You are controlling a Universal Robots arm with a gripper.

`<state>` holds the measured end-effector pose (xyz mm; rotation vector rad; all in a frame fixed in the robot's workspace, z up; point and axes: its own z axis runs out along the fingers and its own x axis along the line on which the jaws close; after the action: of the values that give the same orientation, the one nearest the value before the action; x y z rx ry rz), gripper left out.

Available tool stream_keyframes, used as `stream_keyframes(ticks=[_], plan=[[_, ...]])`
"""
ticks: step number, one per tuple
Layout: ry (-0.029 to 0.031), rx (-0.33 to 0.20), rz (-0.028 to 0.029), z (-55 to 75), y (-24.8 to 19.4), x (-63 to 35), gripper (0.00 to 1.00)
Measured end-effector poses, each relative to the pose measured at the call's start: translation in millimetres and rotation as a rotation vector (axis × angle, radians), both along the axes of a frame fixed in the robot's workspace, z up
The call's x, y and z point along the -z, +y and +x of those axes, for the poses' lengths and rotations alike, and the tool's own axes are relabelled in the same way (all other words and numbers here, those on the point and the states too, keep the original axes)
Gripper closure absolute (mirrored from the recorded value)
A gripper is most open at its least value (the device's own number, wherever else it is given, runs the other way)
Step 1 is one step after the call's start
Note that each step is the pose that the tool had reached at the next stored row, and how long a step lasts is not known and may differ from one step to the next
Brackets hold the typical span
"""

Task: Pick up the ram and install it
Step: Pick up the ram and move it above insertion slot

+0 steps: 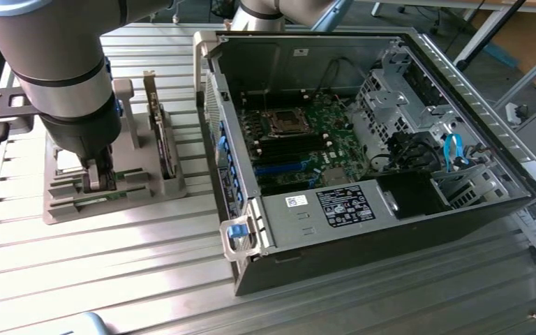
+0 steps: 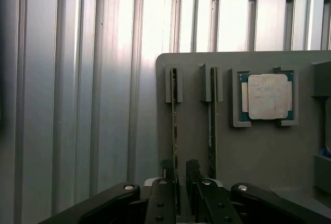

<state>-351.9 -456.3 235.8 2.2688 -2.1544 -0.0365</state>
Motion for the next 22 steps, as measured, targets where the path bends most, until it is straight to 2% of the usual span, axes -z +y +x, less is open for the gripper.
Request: stream_keyframes(ticks=[10, 16, 22], plan=[[0.0001, -0.019, -0.0001, 0.2, -0.1, 0.0, 0.76], [0.0, -0.019, -0.0001, 0.2, -3.6, 0.0, 0.76], [-0.0001, -0.019, 0.0001, 0.2, -3.6, 1.7, 0.76]])
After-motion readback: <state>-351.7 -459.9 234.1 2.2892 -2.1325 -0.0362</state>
